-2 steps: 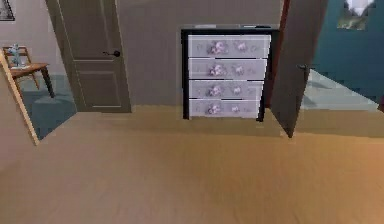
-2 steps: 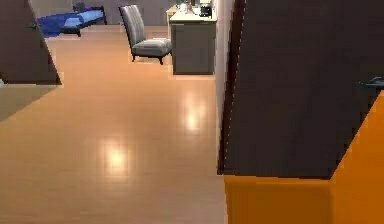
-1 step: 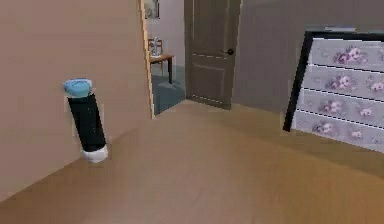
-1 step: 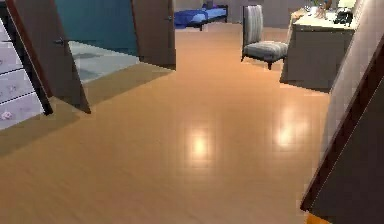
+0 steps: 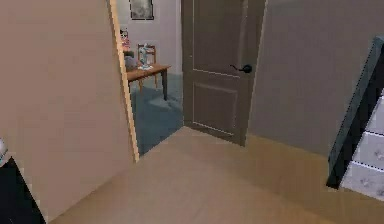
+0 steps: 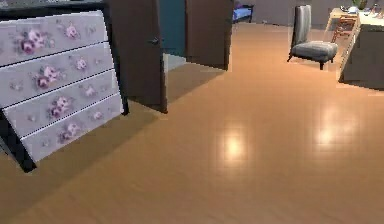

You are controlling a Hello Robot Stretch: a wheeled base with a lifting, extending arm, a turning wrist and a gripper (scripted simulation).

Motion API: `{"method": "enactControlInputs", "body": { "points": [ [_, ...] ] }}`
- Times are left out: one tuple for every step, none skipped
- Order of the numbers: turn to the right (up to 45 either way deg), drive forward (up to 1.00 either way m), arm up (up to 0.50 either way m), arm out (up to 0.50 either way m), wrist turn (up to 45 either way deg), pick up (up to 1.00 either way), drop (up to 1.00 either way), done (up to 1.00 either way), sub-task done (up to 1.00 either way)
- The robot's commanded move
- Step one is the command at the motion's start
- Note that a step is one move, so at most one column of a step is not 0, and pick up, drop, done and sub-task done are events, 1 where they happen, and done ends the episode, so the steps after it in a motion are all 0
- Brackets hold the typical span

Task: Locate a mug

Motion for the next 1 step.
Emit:
{"method": "enactControlInputs", "body": {
  "points": [
    [0.0, 1.0, 0.0, 0.0, 0.0, 0.0, 0.0, 0.0, 0.0]
  ]
}}
